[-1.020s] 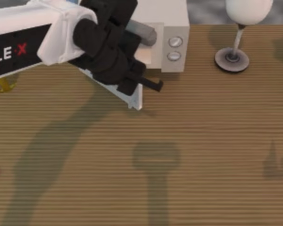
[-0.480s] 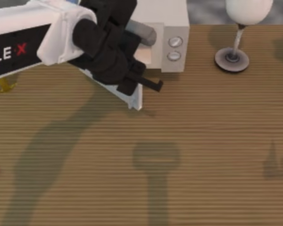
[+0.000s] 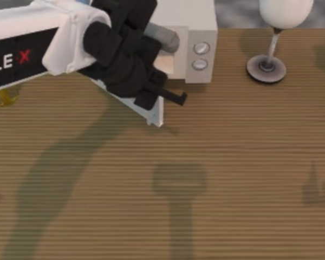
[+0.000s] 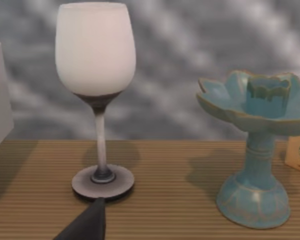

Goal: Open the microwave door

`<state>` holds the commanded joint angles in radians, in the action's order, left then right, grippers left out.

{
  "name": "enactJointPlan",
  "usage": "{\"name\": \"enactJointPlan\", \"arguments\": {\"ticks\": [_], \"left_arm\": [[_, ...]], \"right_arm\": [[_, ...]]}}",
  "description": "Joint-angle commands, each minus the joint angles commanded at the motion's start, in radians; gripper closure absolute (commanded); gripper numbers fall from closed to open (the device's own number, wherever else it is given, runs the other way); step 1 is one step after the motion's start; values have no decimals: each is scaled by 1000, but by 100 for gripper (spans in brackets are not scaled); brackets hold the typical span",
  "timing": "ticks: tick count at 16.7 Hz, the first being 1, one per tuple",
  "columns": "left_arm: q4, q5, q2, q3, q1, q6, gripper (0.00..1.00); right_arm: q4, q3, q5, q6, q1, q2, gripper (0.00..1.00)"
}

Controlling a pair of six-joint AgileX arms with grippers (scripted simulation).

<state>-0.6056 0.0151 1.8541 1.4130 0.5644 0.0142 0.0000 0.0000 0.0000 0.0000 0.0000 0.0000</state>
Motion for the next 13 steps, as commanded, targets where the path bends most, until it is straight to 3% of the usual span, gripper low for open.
{"name": "enactJointPlan", "arguments": {"ticks": [8,13], "left_arm": [[6,76,-65,-77,-54,147,100],[8,81,-70,-79,-56,154,100]], "right_arm": [[0,0,0,0,0,0,0],[0,0,0,0,0,0,0]]}}
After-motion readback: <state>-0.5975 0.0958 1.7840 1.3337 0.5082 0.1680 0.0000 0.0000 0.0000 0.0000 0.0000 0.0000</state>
